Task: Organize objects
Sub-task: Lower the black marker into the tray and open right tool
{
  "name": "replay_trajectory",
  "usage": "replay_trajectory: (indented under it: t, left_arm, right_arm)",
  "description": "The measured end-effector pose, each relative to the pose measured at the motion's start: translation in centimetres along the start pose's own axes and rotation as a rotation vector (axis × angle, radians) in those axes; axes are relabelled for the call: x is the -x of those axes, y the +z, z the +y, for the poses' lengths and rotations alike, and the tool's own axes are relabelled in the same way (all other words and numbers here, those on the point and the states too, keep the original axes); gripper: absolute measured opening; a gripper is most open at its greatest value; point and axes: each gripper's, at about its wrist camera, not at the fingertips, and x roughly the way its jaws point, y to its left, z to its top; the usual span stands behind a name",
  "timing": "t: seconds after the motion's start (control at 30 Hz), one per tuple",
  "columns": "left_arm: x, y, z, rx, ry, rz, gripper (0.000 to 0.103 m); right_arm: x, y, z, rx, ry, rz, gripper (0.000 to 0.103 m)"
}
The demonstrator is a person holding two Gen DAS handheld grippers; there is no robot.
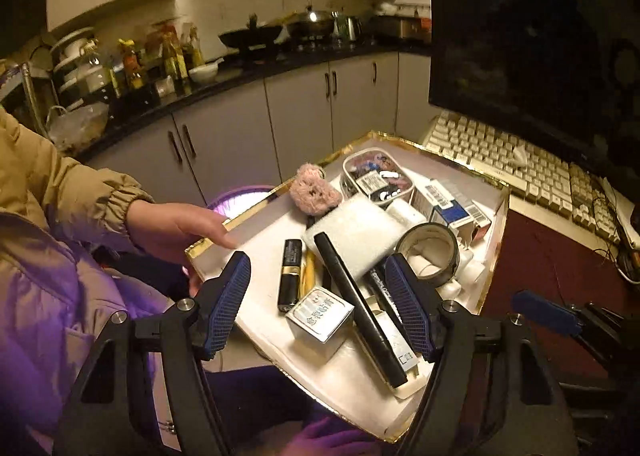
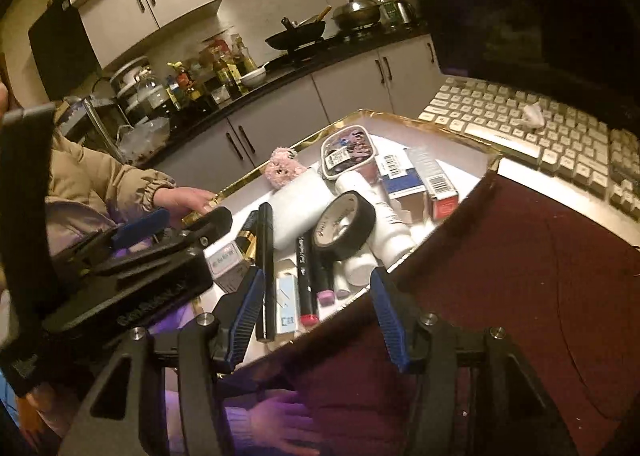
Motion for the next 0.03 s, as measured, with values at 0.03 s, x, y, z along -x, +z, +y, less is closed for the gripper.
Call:
replay_trajectory:
  t: [0.03]
  left_arm:
    - [0.23, -0.06, -0.37, -0.007, 0.010, 0.000, 0.071]
  right_arm:
    - [0.03, -0.03, -0.05, 0.003, -0.001, 0.005, 0.055]
